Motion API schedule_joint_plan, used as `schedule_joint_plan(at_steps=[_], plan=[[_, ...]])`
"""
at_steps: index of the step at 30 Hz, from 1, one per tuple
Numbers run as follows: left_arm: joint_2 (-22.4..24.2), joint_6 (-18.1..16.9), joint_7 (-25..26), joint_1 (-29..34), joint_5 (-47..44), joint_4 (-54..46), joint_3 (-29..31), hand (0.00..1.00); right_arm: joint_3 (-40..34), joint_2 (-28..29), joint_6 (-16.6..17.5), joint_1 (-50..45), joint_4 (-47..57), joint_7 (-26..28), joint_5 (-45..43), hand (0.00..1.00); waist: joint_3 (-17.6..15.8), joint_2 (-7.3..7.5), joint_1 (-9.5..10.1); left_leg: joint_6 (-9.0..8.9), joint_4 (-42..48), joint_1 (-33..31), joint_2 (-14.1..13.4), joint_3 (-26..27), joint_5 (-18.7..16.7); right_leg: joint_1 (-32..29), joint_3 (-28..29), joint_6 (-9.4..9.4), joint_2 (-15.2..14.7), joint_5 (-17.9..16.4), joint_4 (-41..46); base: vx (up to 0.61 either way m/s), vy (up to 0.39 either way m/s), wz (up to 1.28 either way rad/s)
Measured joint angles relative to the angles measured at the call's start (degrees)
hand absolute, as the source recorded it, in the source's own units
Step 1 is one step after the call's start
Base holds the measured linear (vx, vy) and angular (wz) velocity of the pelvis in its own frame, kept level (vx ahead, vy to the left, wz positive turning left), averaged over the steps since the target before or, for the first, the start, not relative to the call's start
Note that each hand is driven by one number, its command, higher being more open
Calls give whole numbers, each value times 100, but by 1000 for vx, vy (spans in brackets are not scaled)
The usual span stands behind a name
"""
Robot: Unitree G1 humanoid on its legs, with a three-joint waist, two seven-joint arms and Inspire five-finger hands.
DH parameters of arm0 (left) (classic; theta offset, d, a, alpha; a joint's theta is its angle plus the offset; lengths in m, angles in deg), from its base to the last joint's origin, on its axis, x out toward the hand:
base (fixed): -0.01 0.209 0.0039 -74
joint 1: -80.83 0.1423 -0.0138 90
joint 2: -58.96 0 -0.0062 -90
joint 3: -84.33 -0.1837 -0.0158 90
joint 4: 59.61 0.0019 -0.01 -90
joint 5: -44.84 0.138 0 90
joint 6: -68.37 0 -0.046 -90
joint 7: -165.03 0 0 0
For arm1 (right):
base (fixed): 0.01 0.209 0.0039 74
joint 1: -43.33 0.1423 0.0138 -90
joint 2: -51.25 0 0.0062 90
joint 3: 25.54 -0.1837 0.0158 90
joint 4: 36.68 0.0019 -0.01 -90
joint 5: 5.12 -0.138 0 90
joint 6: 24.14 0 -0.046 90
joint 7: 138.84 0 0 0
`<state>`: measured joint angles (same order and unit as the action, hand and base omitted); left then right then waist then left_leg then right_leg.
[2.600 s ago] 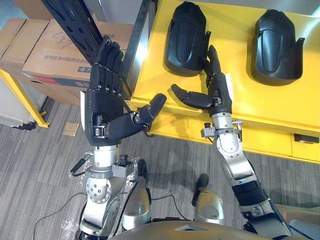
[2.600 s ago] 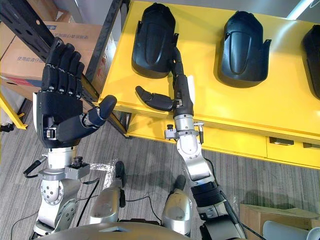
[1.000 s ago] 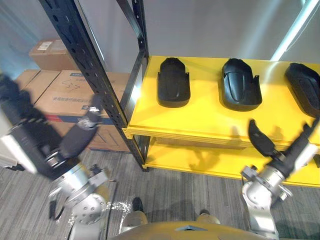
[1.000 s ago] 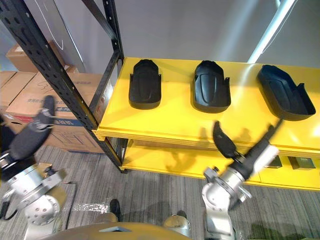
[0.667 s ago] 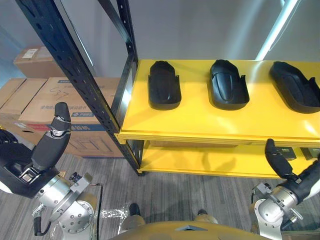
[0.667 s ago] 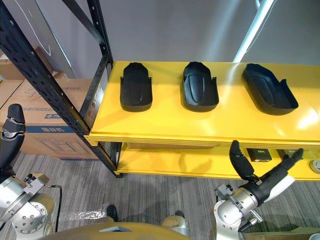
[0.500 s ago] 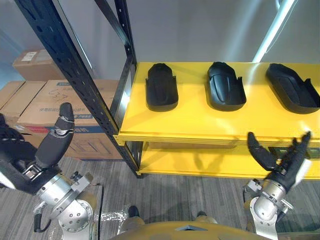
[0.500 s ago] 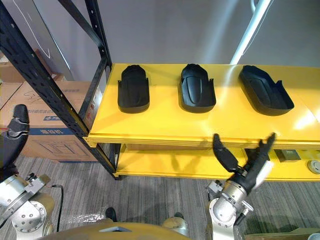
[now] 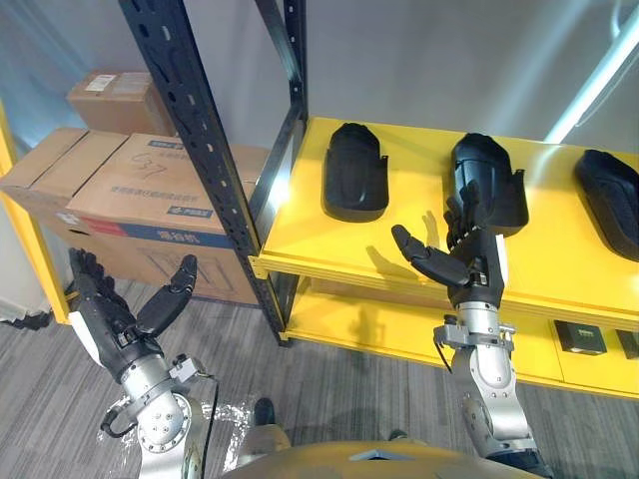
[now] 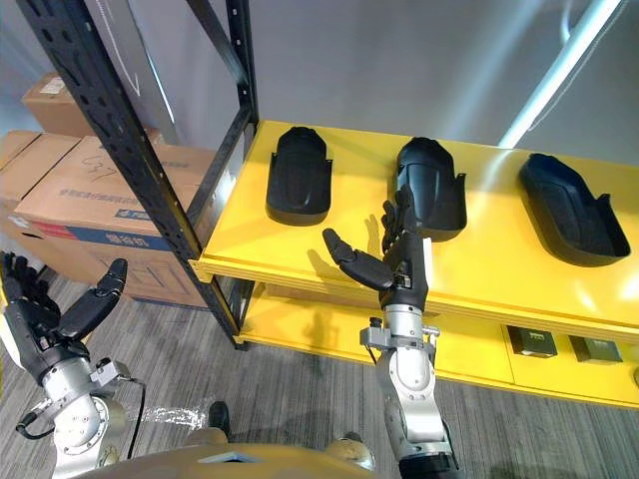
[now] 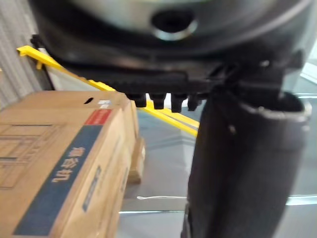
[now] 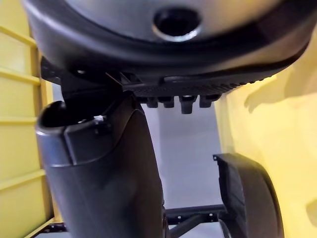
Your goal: Walk over and take three plastic housings, then place them on the shelf
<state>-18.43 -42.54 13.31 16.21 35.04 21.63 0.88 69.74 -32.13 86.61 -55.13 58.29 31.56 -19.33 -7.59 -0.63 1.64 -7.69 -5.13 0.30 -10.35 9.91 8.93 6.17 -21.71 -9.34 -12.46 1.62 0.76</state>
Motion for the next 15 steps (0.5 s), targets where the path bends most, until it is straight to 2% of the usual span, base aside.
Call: schedule_joint_plan(at_steps=[3, 5, 8, 9, 15], plan=[[3, 142, -680, 20, -823, 702, -19, 100, 84, -67, -182, 228, -1, -190, 34, 100, -53, -82, 8, 10, 0, -13, 4, -22, 20, 0, -21, 4, -1, -5, 4, -19, -4, 3], [4, 183, -867, 36, -961, 1042, -64, 100, 103, -149, -257, 268, -1, -230, 35, 100, -62, -99, 10, 12, 0, -12, 5, -22, 23, 0, -22, 10, -2, -11, 4, 0, 0, 0], [13, 326, -1570, 60, -1607, 1964, -270, 100, 90, -232, -484, 279, -16, -229, 21, 100, -69, -113, 14, 14, 0, -6, 4, -21, 24, 1, -22, 21, -3, -20, 4, 0, 0, 0], [13, 445, -2005, 52, -2080, 2411, -327, 100, 89, -232, -627, 296, -56, -214, 21, 100, -69, -115, 8, 13, 0, -5, 4, -20, 25, 0, -21, 20, -4, -20, 5, 0, 0, 0], [35, 542, -2891, 36, -3070, 3170, -463, 100, 32, -234, -893, 494, -497, 49, -31, 100, -90, -151, 2, 9, 0, -4, 2, -27, 39, -2, -23, 22, -4, -20, 14, -5, -1, 0]])
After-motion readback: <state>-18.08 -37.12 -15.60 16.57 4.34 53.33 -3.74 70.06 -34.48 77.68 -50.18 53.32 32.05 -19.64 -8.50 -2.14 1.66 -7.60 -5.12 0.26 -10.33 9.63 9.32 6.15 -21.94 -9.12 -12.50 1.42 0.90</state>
